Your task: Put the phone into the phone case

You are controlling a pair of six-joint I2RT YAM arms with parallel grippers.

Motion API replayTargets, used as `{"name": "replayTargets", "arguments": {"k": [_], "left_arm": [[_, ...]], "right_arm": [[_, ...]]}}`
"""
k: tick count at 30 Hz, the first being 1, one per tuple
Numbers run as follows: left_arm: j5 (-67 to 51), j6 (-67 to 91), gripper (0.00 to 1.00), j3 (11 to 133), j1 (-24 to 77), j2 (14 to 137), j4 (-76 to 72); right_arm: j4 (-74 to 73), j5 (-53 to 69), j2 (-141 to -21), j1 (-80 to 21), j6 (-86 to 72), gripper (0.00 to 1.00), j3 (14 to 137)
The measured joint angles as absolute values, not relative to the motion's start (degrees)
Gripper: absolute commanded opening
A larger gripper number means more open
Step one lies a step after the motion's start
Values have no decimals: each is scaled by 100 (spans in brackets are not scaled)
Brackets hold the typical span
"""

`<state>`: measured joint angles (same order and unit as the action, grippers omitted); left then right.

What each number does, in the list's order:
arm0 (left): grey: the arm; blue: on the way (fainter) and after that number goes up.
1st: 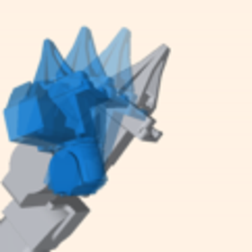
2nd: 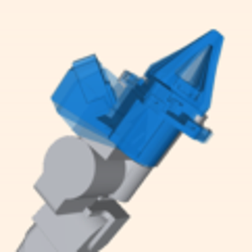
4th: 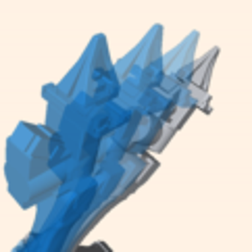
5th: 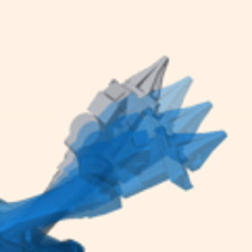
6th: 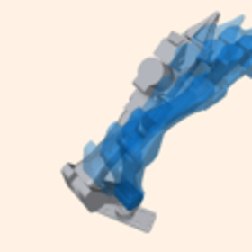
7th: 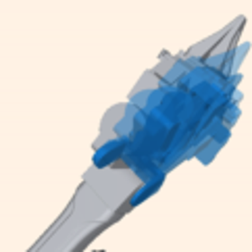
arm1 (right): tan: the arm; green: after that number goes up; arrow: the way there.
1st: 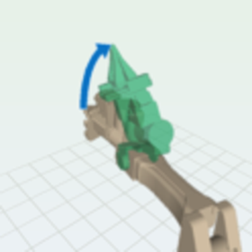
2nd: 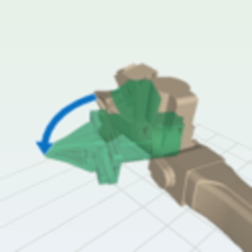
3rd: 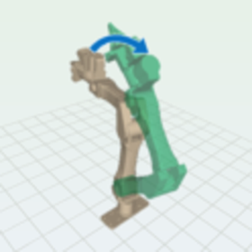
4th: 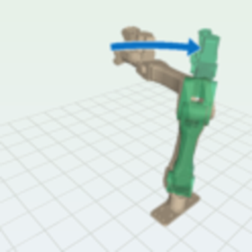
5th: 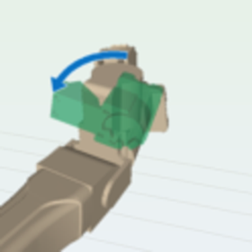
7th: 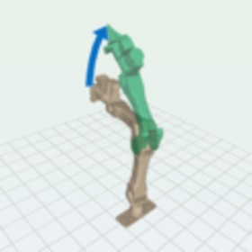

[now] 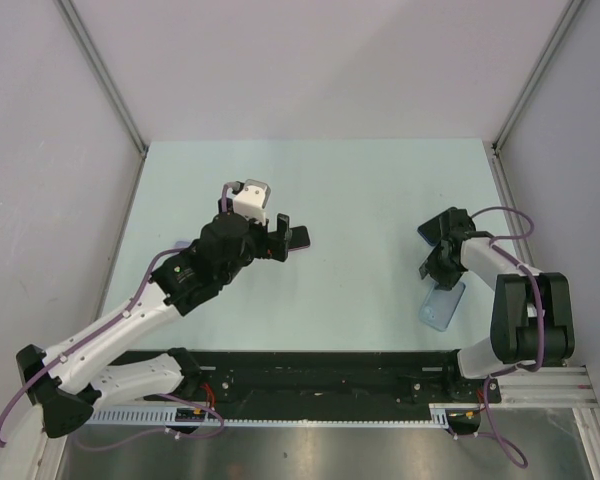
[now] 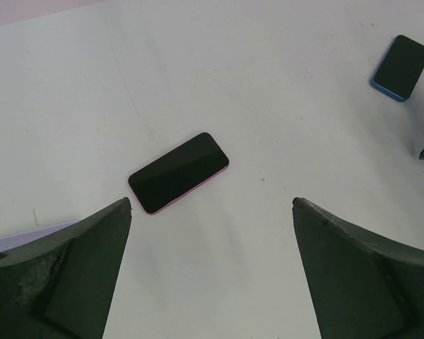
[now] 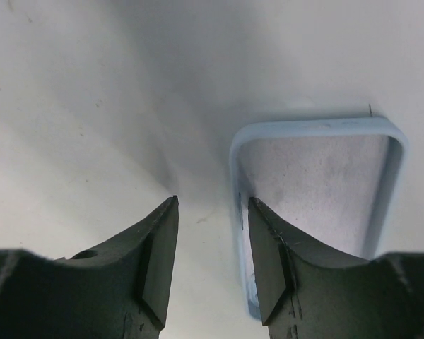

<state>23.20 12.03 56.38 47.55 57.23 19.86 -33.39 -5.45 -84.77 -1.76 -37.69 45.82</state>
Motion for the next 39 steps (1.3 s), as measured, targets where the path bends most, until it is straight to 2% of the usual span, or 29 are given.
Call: {"name": "replayTargets", "arguments": {"k": [4,7,8,10,14,17,22,27,31,36,39], "left_arm": [[2276,1203,100,5638,4755,5717,1984],[2272,1203,100,5638,4755,5686,1981],[2272,1203,100,5638,4755,5669,1979],[2261,1203,100,5638,4755,5653,1975],[2231,1203,100,5638,4759,5651,1973],[2283,1203,100,5638,4759,5651,1979],[2600,1201,100,5638,4759,5588,1984],[2877,1203,100,5636,4759,5343,1962],[3151,1214,100,5636,4759,5221,1949],[3354,1260,100,5599,4759,4956,1949],[3413,1264,100,5599,4759,4781,1931]], "right_arm": [[-3166,-458,-8497,-167,-3496,47,4582],[-3076,-447,-8556,-211,-3251,35,4587],[-3076,-454,-8562,-226,-3164,25,4587],[-3092,-543,-8582,-279,-2982,12,4591],[-3030,-880,-8626,-613,-2543,4,4611],[-2779,-1125,-8678,-1212,-2158,3,4633],[-1962,-1153,-8689,-2921,-1402,3,4652],[-1431,-1275,-8796,-4807,67,1,4694],[-1365,-1240,-9063,-5940,1192,0,4705],[-1216,-1273,-9172,-6438,2180,1,4633],[-1052,-1378,-9172,-6613,2519,7,4571]]}}
